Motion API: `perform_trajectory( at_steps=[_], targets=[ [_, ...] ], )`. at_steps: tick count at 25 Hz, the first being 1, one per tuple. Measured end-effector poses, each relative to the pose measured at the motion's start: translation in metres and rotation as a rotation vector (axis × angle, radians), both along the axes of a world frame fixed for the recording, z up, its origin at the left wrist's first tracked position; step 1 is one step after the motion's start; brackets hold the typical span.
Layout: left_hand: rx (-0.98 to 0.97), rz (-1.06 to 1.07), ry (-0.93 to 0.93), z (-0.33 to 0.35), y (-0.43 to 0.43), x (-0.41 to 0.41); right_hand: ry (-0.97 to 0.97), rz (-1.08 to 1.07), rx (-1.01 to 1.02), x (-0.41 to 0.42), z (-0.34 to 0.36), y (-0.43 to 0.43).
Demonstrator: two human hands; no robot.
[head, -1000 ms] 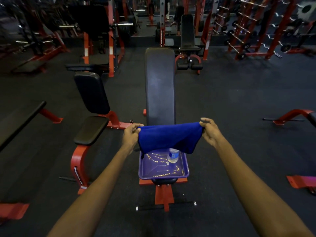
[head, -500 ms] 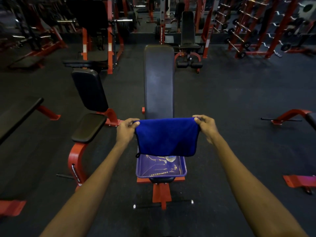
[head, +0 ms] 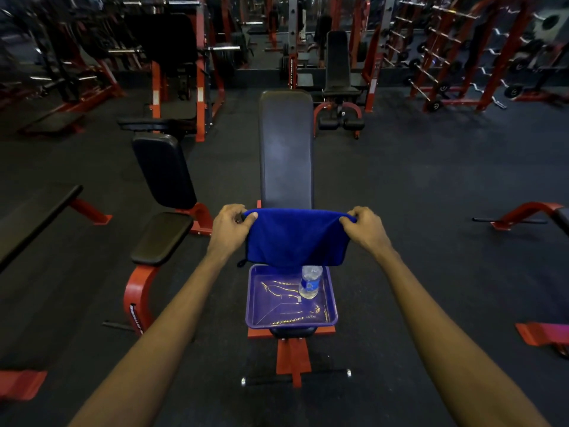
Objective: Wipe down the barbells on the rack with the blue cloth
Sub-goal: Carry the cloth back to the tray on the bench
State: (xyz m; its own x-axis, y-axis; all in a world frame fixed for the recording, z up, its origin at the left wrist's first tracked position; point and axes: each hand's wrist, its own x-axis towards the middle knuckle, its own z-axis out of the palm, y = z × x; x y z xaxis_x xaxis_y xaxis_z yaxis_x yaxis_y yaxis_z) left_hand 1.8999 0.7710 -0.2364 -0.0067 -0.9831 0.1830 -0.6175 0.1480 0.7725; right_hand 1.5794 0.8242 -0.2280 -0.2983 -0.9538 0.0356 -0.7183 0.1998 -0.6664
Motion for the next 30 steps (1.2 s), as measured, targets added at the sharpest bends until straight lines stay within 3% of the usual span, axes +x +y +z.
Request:
perform_trajectory(
  at_steps=[4,7,10,12,14,16,19,21,24,26,30],
  targets=[
    [0.119,-0.075,0.186,0.016,0.014,-0.031,-0.311,-0.069,-0.053,0.041,0.023,0.000],
    [0.131,-0.201,0.478,0.022,0.023,-0.056,-0.555,0.071,-0.084,0.080,0.045,0.000],
    [0.156,-0.304,0.657,0.032,0.031,-0.061,-0.658,0.219,-0.095,0.096,0.059,0.004],
    [0.178,-0.335,0.681,0.035,0.031,-0.053,-0.578,0.320,-0.104,0.089,0.061,0.008],
    [0.188,-0.357,0.630,0.036,0.030,-0.045,-0.287,0.429,-0.168,0.079,0.062,0.011],
    [0.179,-0.380,0.615,0.039,0.031,-0.044,-0.114,0.488,-0.222,0.075,0.061,0.014],
    [0.202,-0.423,0.634,0.051,0.039,-0.042,-0.123,0.496,-0.270,0.078,0.061,0.015],
    [0.222,-0.487,0.618,0.058,0.040,-0.032,-0.108,0.499,-0.188,0.078,0.066,0.014],
    [0.318,-0.612,0.705,0.065,0.043,-0.017,0.071,0.566,-0.041,0.076,0.073,0.009],
    [0.371,-0.595,0.721,0.061,0.044,-0.015,0.043,0.564,-0.008,0.077,0.076,0.008],
    [0.399,-0.461,0.469,0.036,0.045,-0.016,-0.082,0.656,0.005,0.080,0.072,0.008]
  ],
)
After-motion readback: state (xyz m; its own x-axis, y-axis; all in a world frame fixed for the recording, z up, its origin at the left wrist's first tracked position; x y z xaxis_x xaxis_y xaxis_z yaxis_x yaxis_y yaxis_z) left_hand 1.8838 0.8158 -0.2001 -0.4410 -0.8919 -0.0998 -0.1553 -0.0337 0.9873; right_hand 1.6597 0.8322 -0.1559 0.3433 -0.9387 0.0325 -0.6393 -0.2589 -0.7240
